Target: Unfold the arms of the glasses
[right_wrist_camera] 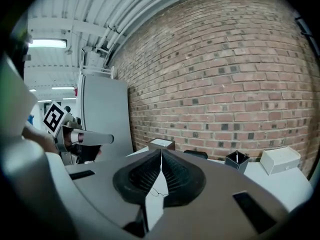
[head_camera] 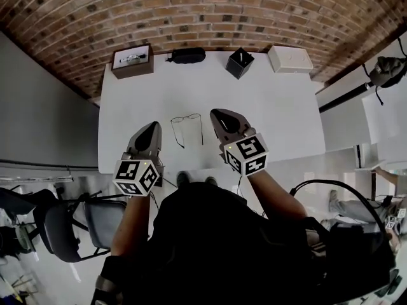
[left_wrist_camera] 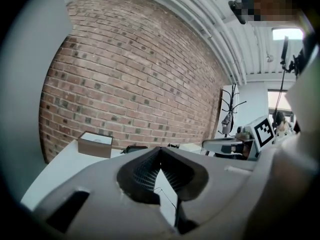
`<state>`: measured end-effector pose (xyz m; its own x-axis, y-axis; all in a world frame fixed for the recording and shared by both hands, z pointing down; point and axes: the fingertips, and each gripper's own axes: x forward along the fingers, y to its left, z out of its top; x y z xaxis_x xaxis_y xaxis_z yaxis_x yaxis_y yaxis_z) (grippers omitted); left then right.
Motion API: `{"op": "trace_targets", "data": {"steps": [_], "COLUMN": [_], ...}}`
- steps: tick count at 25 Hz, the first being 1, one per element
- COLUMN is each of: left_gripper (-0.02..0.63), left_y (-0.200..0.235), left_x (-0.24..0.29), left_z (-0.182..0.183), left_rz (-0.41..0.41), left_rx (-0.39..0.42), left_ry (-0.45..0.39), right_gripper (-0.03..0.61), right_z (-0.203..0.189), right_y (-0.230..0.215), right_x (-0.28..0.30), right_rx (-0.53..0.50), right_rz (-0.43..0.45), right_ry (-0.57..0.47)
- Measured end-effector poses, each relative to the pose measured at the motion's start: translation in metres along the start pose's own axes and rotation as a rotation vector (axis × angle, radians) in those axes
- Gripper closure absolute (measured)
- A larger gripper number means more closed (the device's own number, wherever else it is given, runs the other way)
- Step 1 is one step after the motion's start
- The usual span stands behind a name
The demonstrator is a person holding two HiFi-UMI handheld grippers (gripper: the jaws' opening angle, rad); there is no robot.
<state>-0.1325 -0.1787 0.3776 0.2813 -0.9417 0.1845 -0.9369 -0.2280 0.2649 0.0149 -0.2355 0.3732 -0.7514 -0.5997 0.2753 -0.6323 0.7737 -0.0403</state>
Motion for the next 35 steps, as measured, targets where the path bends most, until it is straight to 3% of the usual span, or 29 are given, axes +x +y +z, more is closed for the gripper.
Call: {"op": "trace_targets", "data": {"steps": [8,17,35], "left_gripper": [0.603,0.604,0.604], "left_y": [-0.014,-0.028,-0.035], "left_x": [-0.023,-0.039,-0.045], "left_z": [0.019,0.045,0.051], "left_rz": [0.041,0.066,0.078], "left_rx": [0.005,0.030,0.055], "left_ry": [-0.022,-0.087,-0.104], "right_gripper": [0.569,0.571,0.571], "right_z": [0.046,0.049,0.067], "right_y": [0.008,0.005,0.008], "right_x": [-0.030,-0.041,-0.056], "right_rx": [-0.013,0.007,-0.003], "right_rz": [-0.013,-0.036,-0.037], "right_ry": [-0.118,-0.120,-0.189]}}
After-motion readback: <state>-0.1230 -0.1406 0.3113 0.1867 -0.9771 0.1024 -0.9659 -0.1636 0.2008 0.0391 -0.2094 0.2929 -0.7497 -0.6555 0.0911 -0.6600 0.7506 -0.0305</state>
